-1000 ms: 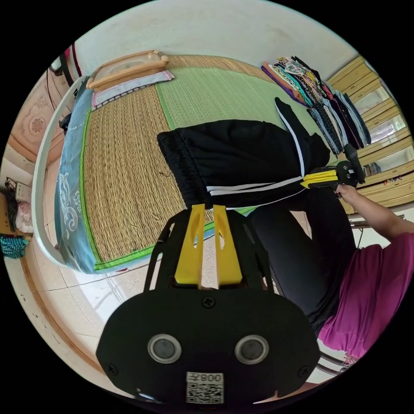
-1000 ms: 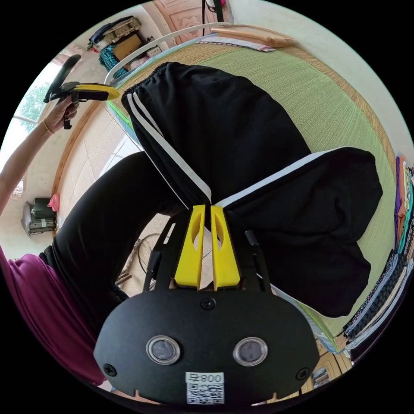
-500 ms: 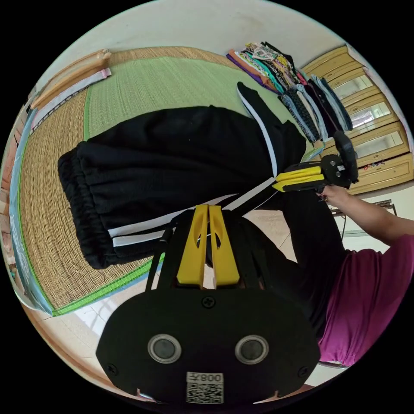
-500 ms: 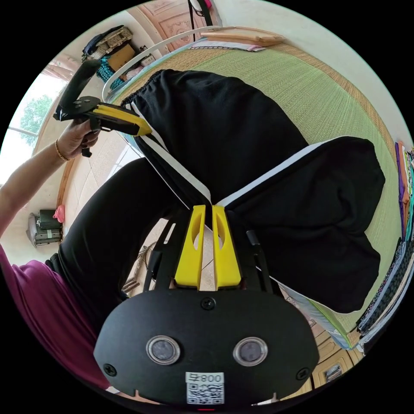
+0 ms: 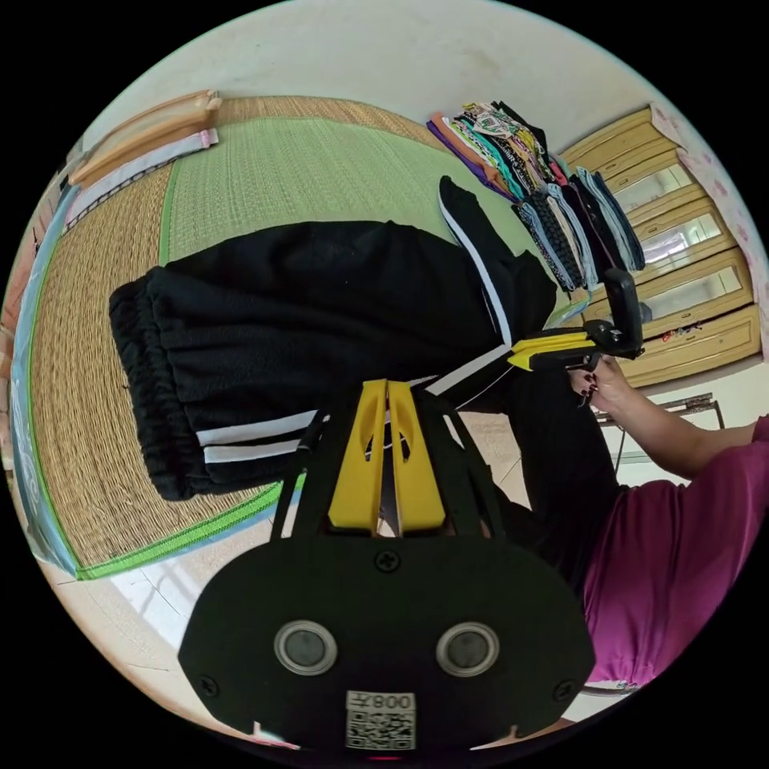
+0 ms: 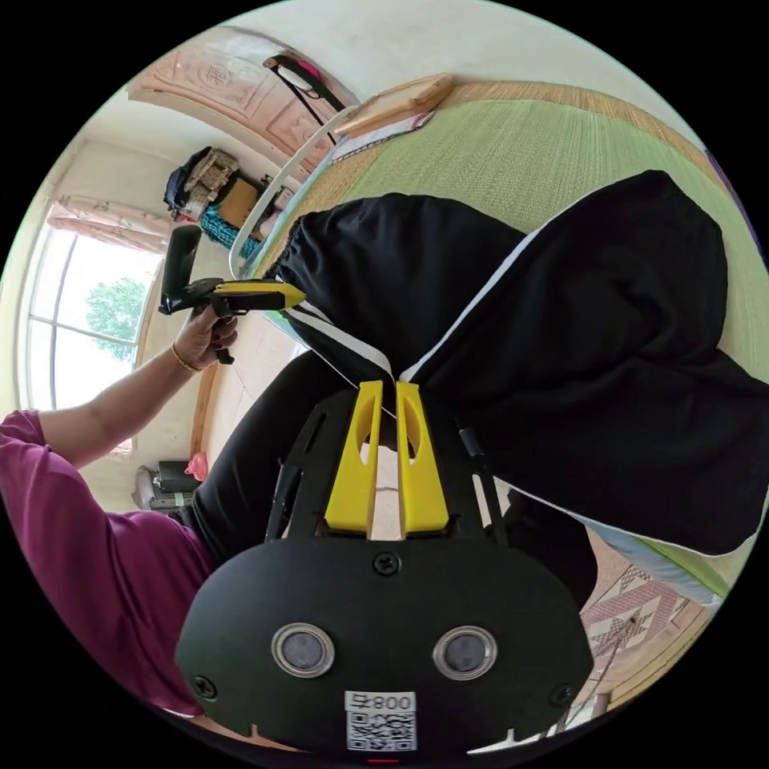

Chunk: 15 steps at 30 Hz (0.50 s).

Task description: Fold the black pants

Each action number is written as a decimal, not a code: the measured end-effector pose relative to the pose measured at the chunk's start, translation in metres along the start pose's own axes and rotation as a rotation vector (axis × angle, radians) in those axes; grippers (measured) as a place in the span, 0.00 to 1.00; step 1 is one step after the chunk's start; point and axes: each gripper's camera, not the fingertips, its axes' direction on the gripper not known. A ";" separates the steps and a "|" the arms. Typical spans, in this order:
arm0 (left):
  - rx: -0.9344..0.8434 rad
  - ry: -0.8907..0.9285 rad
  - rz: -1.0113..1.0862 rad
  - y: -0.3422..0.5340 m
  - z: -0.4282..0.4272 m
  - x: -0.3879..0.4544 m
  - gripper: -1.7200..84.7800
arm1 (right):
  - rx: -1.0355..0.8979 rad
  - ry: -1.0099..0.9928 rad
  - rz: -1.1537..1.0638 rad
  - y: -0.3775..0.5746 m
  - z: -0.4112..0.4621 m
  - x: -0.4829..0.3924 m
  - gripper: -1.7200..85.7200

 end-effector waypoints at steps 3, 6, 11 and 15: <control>0.039 0.026 0.009 -0.010 0.006 0.004 0.02 | 0.061 -0.109 0.044 0.017 -0.023 0.034 0.04; 0.029 0.026 0.008 -0.023 0.024 0.004 0.02 | 0.092 -0.187 0.061 0.033 -0.041 0.066 0.03; -0.016 0.001 0.002 -0.048 0.061 0.003 0.02 | 0.182 -0.028 0.180 0.052 -0.084 0.142 0.02; -0.050 -0.055 -0.016 -0.068 0.091 0.000 0.02 | 0.315 0.124 0.365 0.066 -0.131 0.220 0.02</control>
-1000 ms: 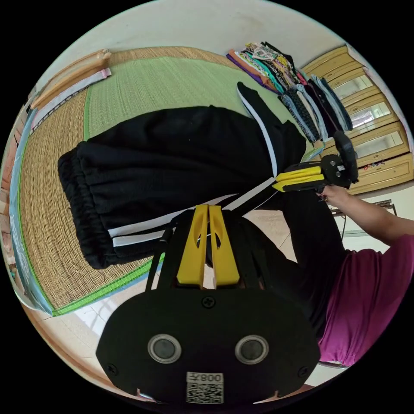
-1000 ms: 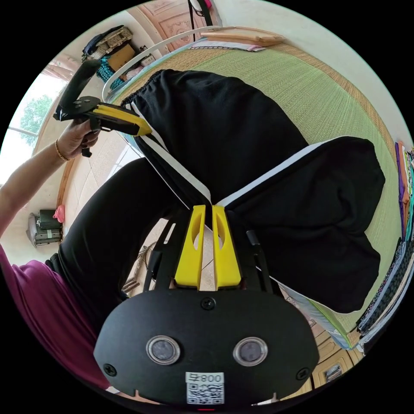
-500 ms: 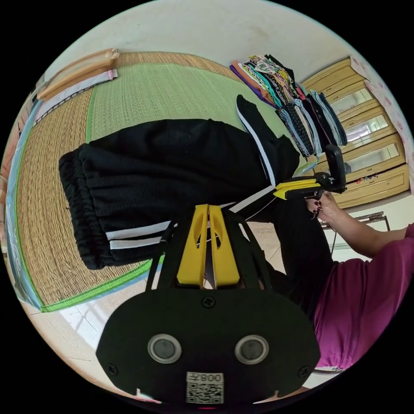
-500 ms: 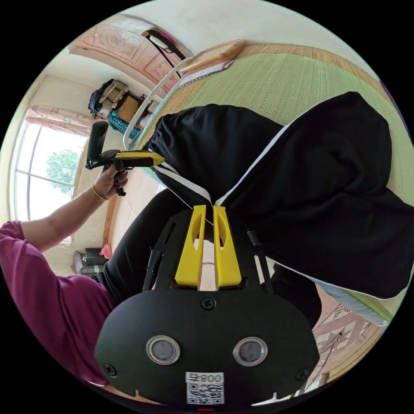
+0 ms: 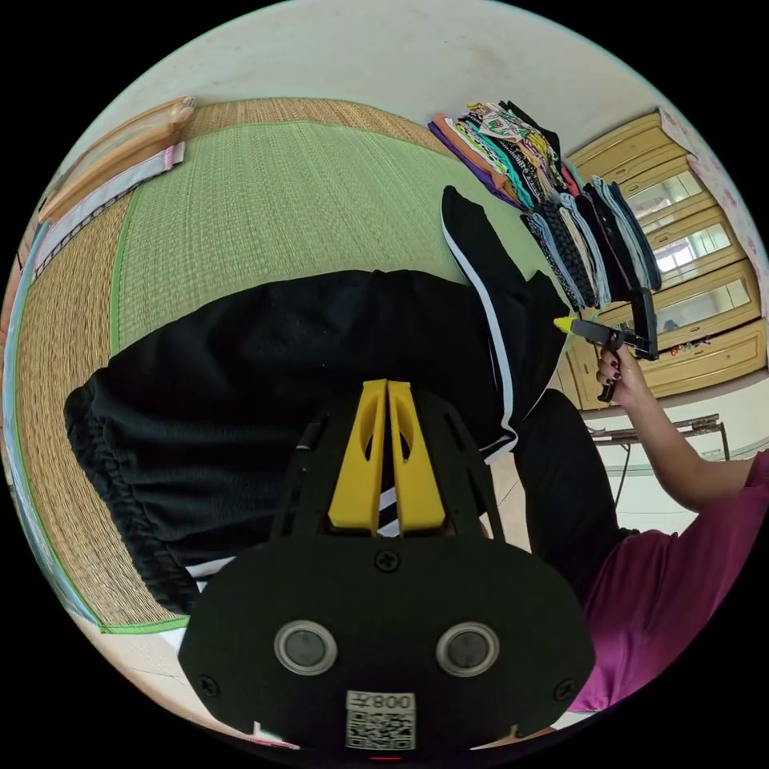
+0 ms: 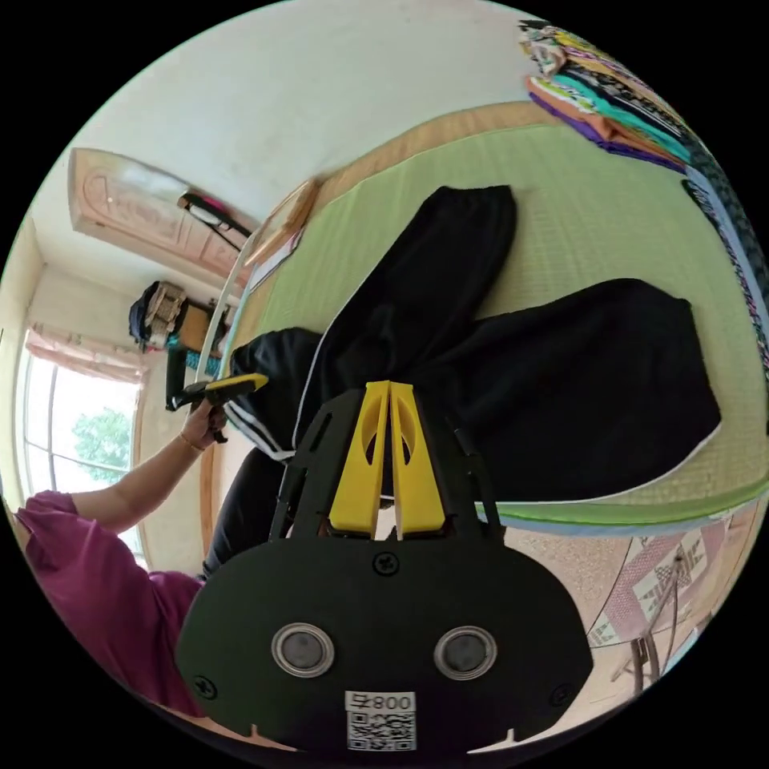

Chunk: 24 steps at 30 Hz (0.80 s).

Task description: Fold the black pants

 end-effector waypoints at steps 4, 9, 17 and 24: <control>-0.019 -0.063 -0.019 -0.014 0.026 -0.003 0.02 | 0.060 0.152 0.187 -0.028 -0.014 0.084 0.02; -0.002 -0.140 -0.023 -0.028 0.040 -0.003 0.02 | 0.075 0.240 0.313 -0.041 -0.008 0.144 0.02; 0.051 -0.172 -0.131 -0.050 0.060 -0.027 0.02 | 0.138 0.139 0.347 -0.041 -0.009 0.199 0.02; 0.138 0.039 -0.040 -0.050 0.077 0.003 0.04 | 0.118 0.108 0.302 -0.042 -0.005 0.195 0.02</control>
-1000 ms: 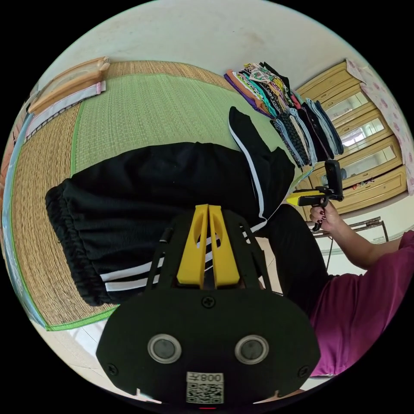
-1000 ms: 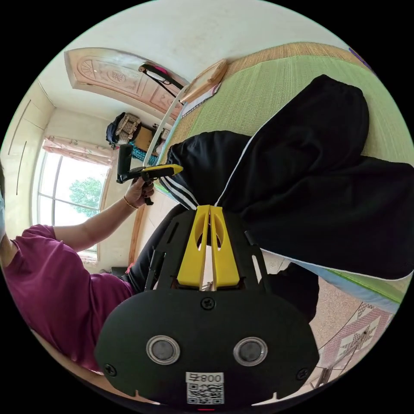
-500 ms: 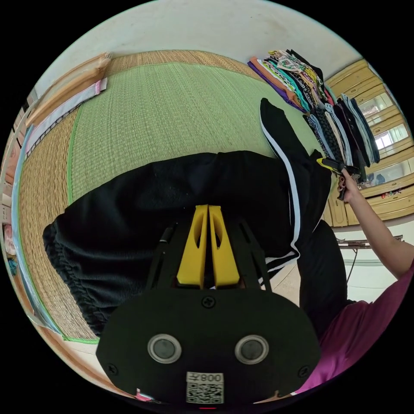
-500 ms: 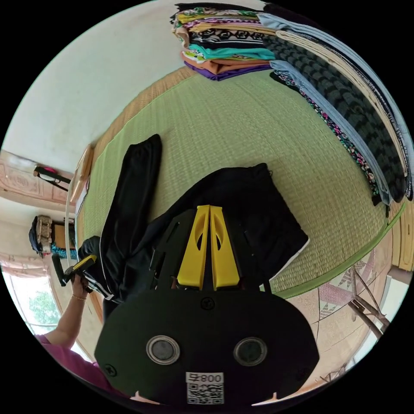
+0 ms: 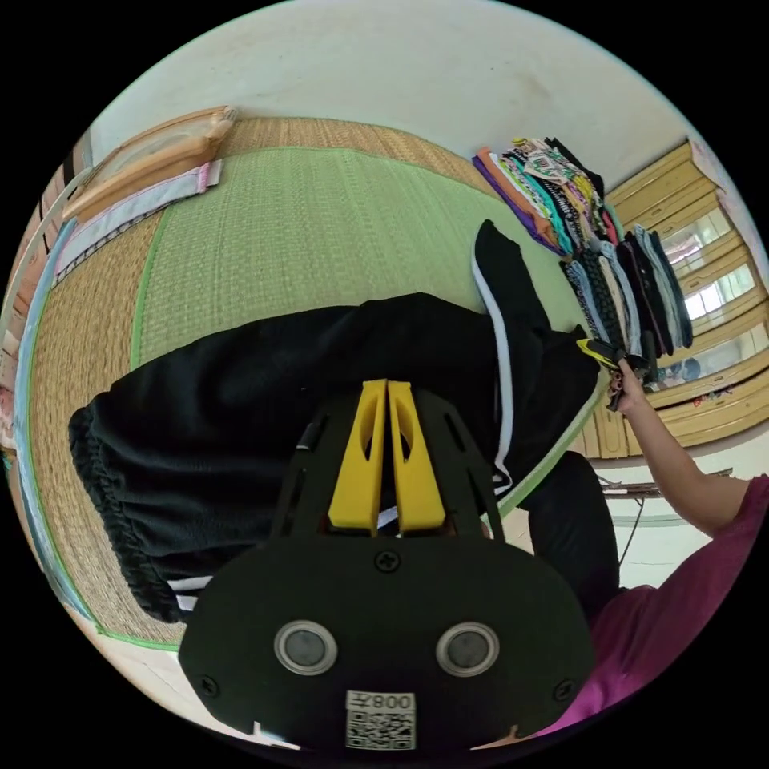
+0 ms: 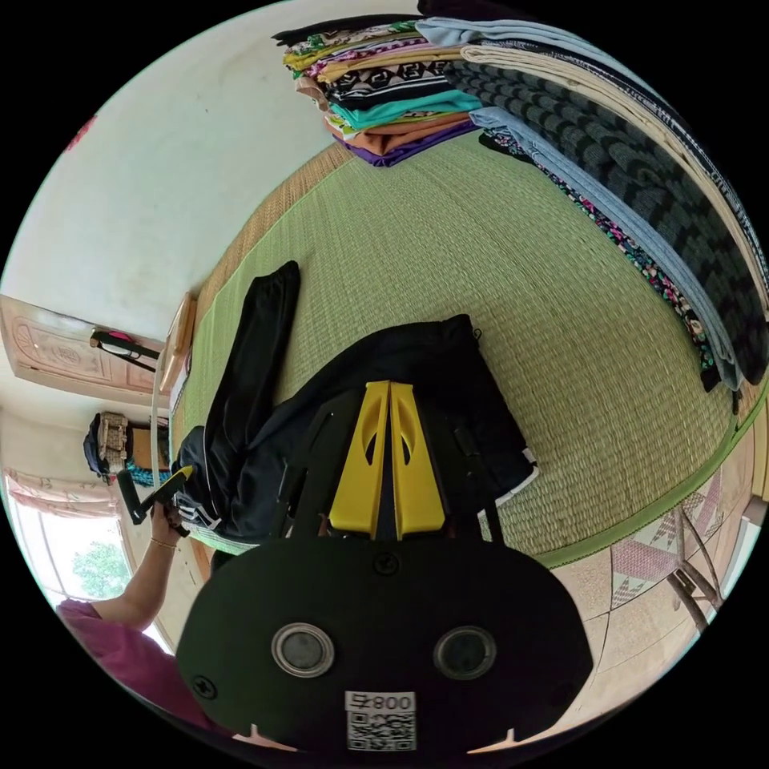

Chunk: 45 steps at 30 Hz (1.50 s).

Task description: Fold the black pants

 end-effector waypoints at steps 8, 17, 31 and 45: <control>-0.110 0.198 0.142 -0.032 0.080 0.047 0.10 | -0.040 -0.070 -0.203 -0.010 0.023 -0.088 0.06; -0.144 0.221 0.115 -0.047 0.139 0.056 0.07 | -0.214 0.016 -0.452 -0.097 0.148 -0.264 0.08; -0.117 0.319 0.165 -0.055 0.212 0.090 0.04 | -0.287 0.230 -0.370 -0.138 0.231 -0.323 0.07; -0.055 0.345 0.311 -0.058 0.242 0.164 0.03 | 0.010 -0.096 -0.365 -0.077 0.014 -0.220 0.03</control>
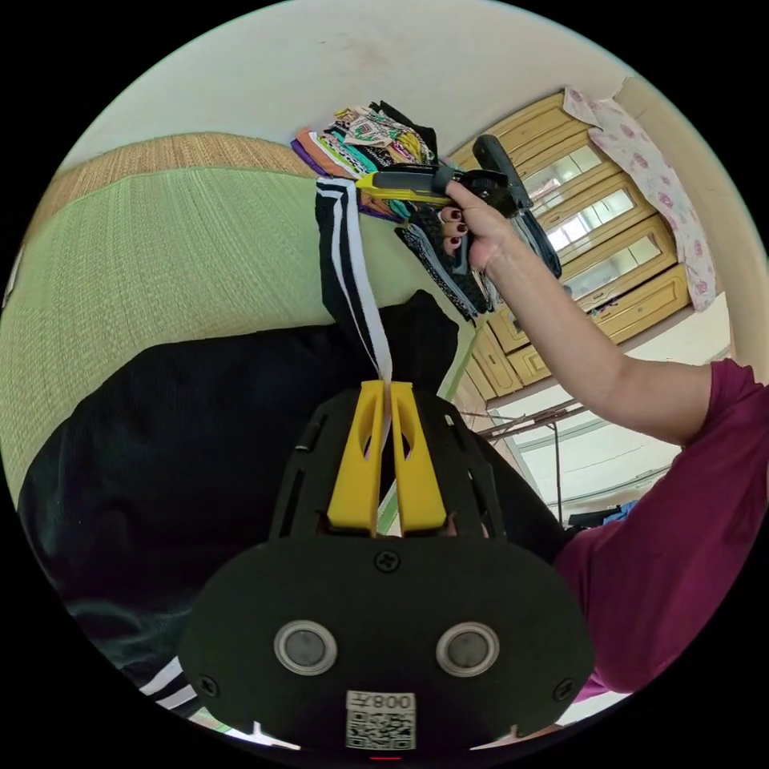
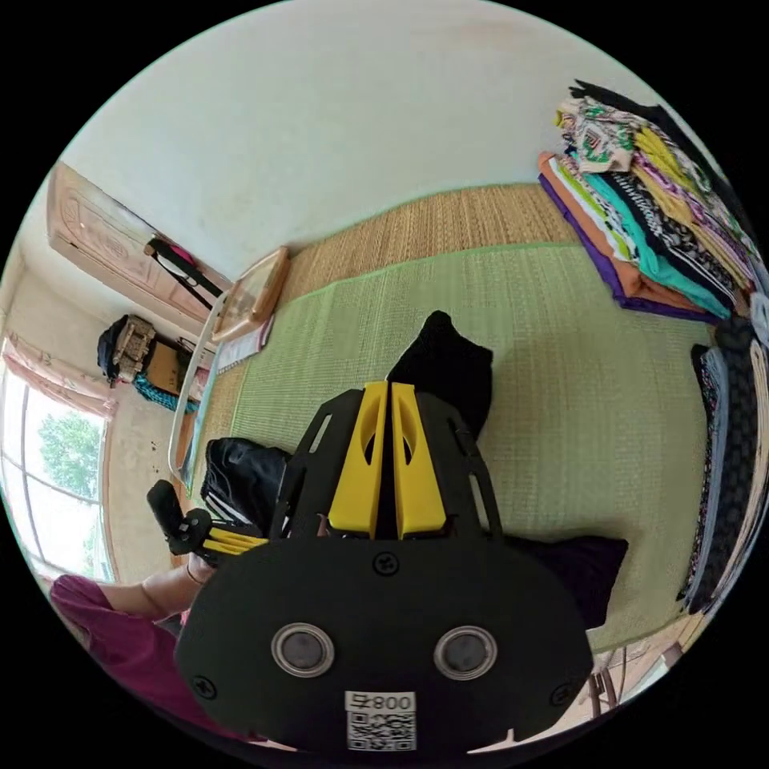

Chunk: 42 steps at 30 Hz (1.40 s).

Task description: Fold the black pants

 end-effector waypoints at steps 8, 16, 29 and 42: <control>-0.174 -0.050 0.131 -0.018 0.086 0.043 0.03 | 0.141 -0.062 0.266 0.183 -0.114 0.109 0.02; -0.389 -0.097 0.135 -0.034 0.191 0.051 0.05 | 0.145 -0.195 0.555 0.307 -0.099 0.200 0.02; -0.272 -0.030 0.125 -0.119 0.242 0.065 0.10 | 0.359 -0.301 0.583 0.377 -0.137 0.235 0.05; -0.397 -0.105 0.220 -0.318 0.452 0.064 0.11 | 0.437 -0.259 0.580 0.401 -0.169 0.249 0.09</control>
